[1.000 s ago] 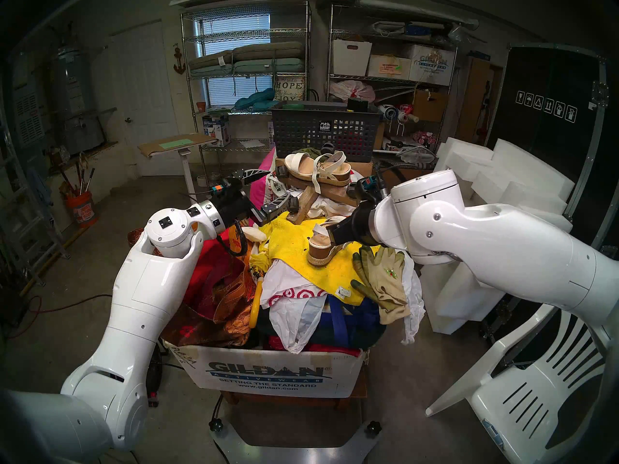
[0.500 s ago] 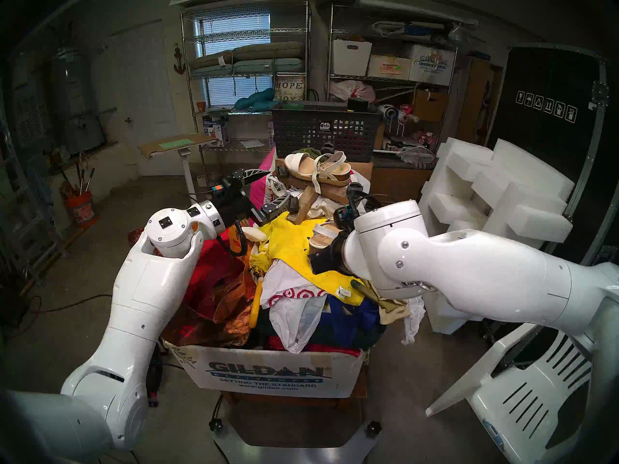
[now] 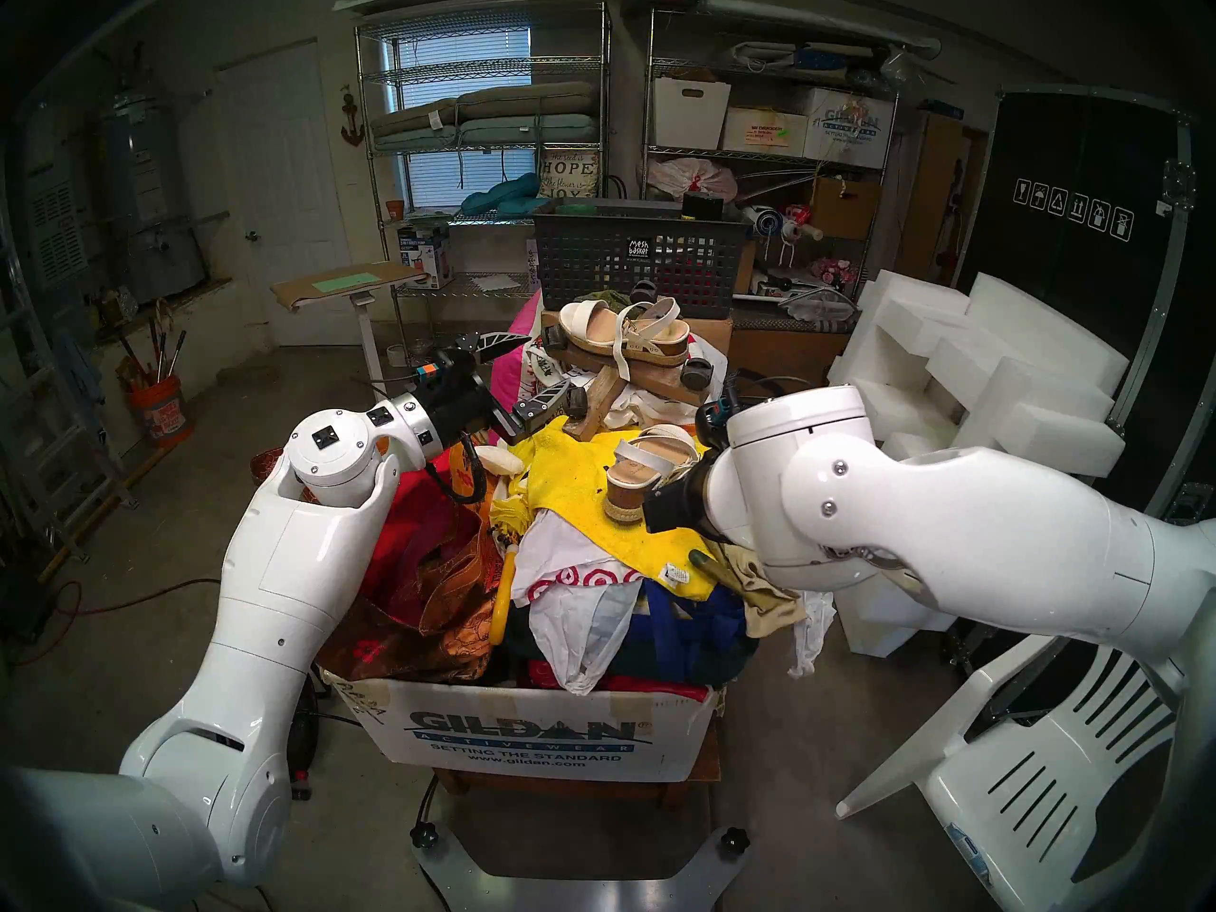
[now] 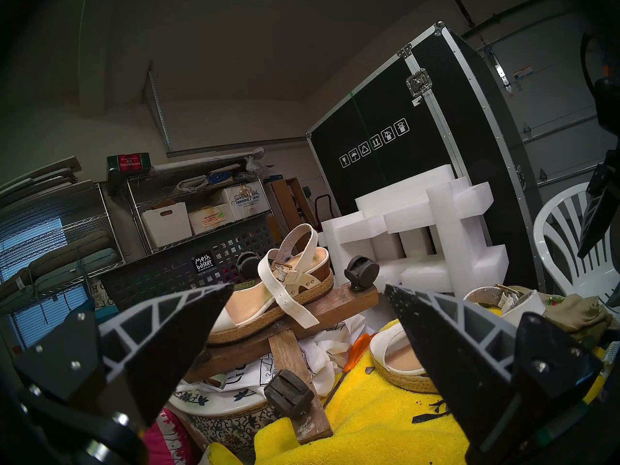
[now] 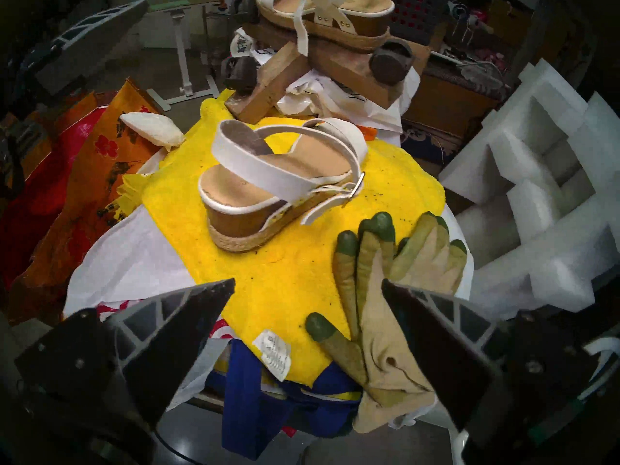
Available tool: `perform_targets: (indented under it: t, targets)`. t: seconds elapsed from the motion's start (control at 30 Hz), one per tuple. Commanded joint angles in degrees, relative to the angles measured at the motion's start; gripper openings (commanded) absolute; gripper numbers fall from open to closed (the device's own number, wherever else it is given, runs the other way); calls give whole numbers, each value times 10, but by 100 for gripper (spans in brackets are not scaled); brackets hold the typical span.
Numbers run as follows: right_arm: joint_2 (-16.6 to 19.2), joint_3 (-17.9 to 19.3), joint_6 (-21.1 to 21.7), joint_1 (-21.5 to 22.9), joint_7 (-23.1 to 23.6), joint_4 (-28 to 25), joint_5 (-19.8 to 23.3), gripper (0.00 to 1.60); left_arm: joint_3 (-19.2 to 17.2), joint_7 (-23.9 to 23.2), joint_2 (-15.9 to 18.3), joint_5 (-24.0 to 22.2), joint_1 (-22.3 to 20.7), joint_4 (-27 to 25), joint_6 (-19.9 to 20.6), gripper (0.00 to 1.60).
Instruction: Unbuckle a shoe
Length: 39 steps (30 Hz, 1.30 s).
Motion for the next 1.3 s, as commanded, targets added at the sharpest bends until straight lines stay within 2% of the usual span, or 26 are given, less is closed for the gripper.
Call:
perform_targets:
  t: [0.0,0.07,0.23,0.5,0.7,0.73,0.77,0.9,1.13,1.17,1.2,1.23,1.27]
  targets:
    - [15,-3,-8,-4,30,14,-61,154,-3,-1,0,-3,-11,-8,-1,160]
    - [16,-3,-9,-4,45,18,-71,160,-3,-2,0,-3,-11,-8,-1,160]
    - [6,-5,-26,-11,80,24,-98,160,-3,-2,0,-3,-11,-8,-1,160]
    - [0,-11,-43,-21,89,32,-117,160,-3,-2,0,-3,-11,-8,-1,160]
    - [-24,-19,-51,-26,87,44,-138,159,-3,-2,-1,-3,-11,-8,-1,160]
    - [-28,-21,-48,-26,88,48,-138,157,-3,-2,-1,-3,-11,-8,-1,160]
    - [-36,-23,-47,-27,85,54,-136,145,-3,-2,-1,-3,-11,-8,-1,160]
    - [-47,-29,-36,-27,63,59,-127,145,-3,-2,-1,-3,-11,-8,-1,160]
    - [-60,-40,-34,-30,38,69,-130,128,-3,-2,-1,-3,-11,-8,-1,160]
    - [-62,-42,-41,-32,34,70,-137,122,-3,-2,-1,-3,-11,-8,-1,160]
    - [-63,-42,-40,-32,34,71,-137,100,-3,-2,-1,-3,-11,-8,-1,160]
    - [-65,-43,-44,-33,35,73,-143,93,-3,-2,-1,-3,-11,-8,-1,160]
    - [-67,-42,-47,-32,44,72,-148,107,-3,-2,-1,-3,-11,-8,-1,160]
